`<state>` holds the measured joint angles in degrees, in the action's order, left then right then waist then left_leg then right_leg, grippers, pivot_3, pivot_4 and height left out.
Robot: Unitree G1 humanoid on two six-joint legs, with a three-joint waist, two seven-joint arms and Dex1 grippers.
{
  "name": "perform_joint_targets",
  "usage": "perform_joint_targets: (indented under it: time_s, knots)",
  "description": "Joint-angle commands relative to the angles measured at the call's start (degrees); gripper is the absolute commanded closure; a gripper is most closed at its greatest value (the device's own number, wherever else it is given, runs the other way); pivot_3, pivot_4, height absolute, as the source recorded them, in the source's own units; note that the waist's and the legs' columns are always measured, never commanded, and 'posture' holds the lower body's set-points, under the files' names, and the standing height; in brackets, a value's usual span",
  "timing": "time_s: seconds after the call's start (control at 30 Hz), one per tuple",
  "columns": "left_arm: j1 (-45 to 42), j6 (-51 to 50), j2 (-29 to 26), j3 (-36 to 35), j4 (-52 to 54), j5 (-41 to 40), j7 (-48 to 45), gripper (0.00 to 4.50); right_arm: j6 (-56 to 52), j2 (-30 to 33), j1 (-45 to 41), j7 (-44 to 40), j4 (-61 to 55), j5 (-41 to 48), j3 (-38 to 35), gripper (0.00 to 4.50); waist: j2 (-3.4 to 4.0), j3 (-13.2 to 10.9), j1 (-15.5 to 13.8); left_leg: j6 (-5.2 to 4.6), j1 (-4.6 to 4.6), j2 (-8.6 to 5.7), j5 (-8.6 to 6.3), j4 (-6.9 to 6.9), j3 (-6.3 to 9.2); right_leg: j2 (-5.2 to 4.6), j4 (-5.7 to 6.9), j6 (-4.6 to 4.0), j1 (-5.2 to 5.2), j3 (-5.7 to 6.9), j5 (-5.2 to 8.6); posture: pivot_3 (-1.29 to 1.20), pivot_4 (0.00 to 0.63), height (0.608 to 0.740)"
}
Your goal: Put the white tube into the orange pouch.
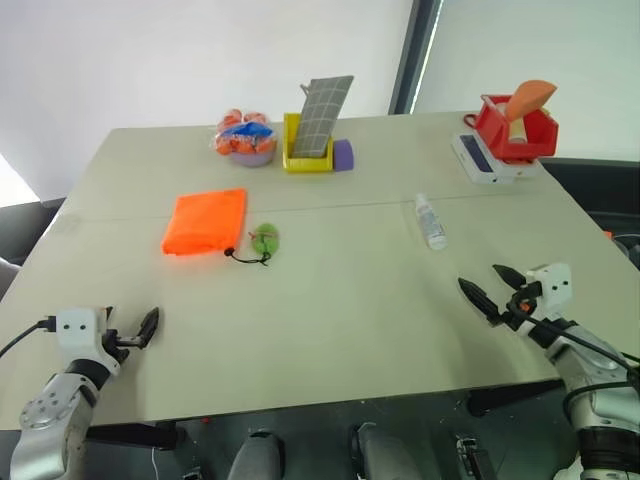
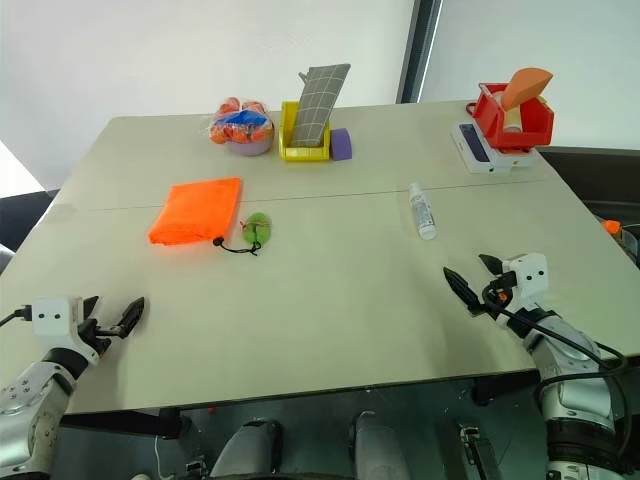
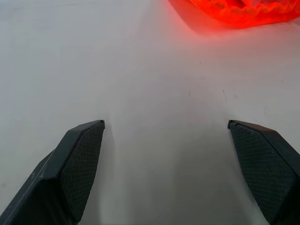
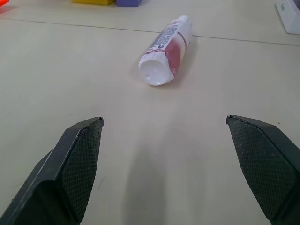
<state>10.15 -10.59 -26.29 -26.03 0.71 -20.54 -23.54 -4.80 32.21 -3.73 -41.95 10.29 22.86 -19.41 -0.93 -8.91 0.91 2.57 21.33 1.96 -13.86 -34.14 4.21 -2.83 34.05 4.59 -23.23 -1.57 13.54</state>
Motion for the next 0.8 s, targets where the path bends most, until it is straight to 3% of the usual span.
perform_joint_targets:
  time_s: [0.03, 0.43, 0.8]
  knots:
    - [-0.6, 1.6, -0.5, -1.4, 1.5, -0.3, -0.2, 0.00, -0.2, 0.8, -0.4, 0.3, -3.2, 0.7, -0.9, 0.14, 0.00, 0.0, 0.0, 0.00, 0.00, 0.00, 0.00, 0.00, 0.00, 0.00, 0.00, 0.00, 0.00, 0.00, 0.00, 0.00, 0.150, 0.740]
    - [-4.6, 0.8, -0.7, -1.1, 5.3, -2.1, 0.9, 0.00, -3.4, -0.3, -1.6, 1.3, -8.0, 0.7, 1.4, 0.14, -0.02, 0.0, -0.1, 0.00, 0.01, 0.00, 0.00, 0.00, 0.00, 0.00, 0.00, 0.00, 0.00, 0.00, 0.00, 0.00, 0.150, 0.740]
    - [-12.6, 12.2, -10.6, 9.1, -1.4, 19.9, 3.7, 0.00, -11.2, -4.9, -0.6, 1.1, -24.2, 3.6, 11.4, 0.14, 0.02, 0.0, -0.3, 0.00, 0.04, 0.01, 0.00, 0.11, 0.02, 0.03, 0.02, -0.02, -0.05, 0.02, -0.01, 0.00, 0.150, 0.740]
